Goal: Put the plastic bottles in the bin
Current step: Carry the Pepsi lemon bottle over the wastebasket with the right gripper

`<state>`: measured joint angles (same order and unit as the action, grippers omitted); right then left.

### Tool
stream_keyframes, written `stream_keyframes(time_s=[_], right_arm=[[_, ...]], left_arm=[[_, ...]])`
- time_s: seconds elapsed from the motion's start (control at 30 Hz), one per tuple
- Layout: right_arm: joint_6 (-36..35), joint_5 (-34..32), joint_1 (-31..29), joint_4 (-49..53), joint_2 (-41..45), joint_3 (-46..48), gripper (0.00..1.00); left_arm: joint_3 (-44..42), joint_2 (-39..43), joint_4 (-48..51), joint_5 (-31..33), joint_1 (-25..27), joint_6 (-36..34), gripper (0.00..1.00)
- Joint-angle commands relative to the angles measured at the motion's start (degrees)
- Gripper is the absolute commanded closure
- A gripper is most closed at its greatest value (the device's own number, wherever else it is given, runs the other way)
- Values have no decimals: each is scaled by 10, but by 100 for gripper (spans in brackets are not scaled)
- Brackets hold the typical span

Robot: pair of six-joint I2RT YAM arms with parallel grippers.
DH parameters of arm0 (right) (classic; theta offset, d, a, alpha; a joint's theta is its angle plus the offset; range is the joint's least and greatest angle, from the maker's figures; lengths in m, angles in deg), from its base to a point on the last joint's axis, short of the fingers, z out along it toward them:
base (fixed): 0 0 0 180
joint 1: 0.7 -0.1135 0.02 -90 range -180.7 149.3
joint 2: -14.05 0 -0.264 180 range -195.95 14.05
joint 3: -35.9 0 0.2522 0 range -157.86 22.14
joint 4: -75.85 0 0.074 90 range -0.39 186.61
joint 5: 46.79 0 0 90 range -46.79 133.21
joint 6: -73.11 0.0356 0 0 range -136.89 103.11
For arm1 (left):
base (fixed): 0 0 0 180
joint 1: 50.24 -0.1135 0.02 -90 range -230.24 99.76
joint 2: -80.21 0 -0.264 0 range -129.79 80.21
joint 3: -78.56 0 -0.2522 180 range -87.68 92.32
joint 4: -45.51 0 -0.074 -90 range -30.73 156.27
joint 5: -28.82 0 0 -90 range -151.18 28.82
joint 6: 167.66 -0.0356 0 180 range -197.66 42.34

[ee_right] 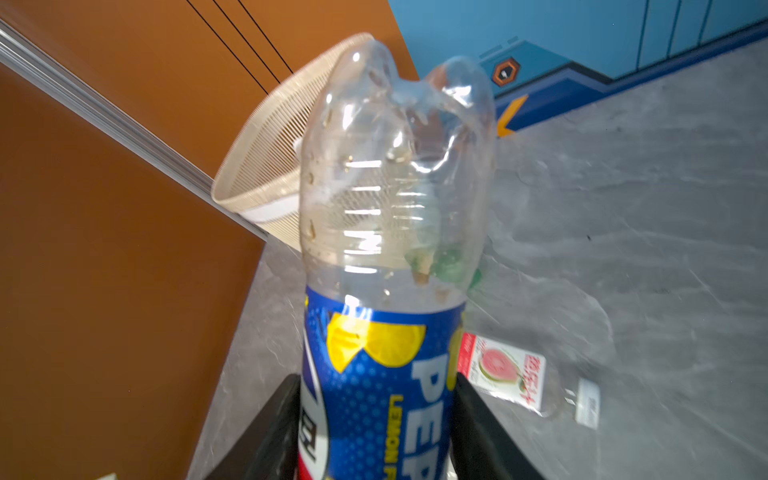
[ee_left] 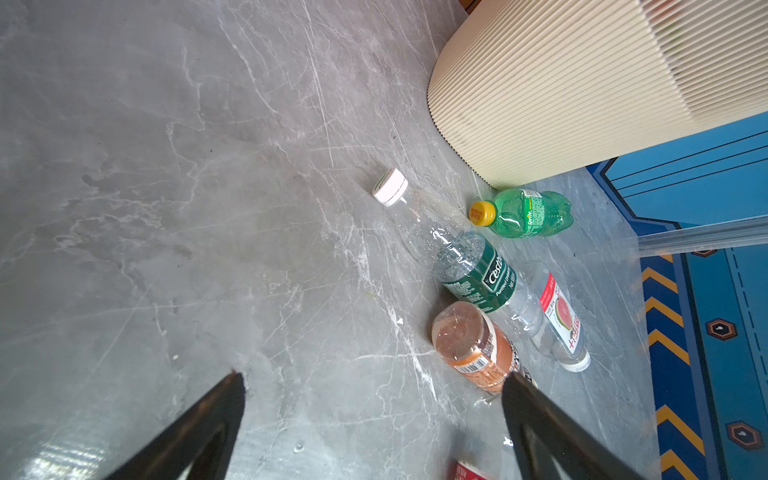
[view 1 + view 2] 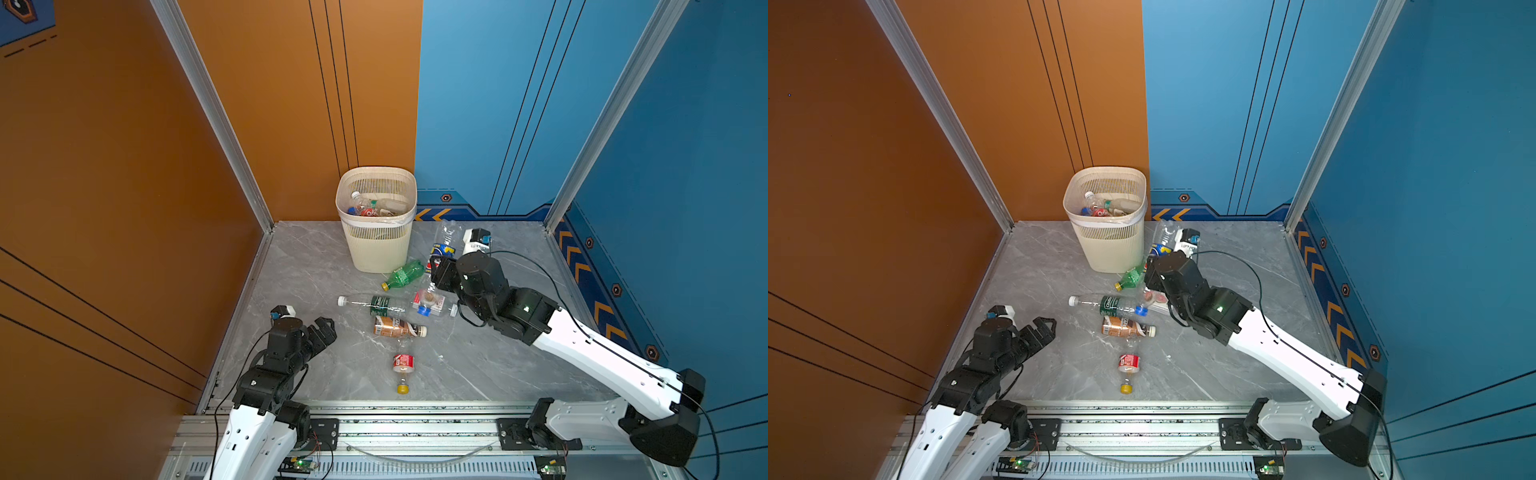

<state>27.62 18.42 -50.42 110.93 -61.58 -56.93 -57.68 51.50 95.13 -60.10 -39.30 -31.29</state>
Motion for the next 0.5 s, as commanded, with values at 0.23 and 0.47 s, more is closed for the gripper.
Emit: stream_keyframes(time_s=[0.23,0.47], right_arm=[[-82,59,43,-106,-183,-260,45],[-68,66,66,-157,-300,-396,45]], left_arm=[[-4,17,20,-14,-10,0,2],[-12,22,22,-24,-13,6,2]])
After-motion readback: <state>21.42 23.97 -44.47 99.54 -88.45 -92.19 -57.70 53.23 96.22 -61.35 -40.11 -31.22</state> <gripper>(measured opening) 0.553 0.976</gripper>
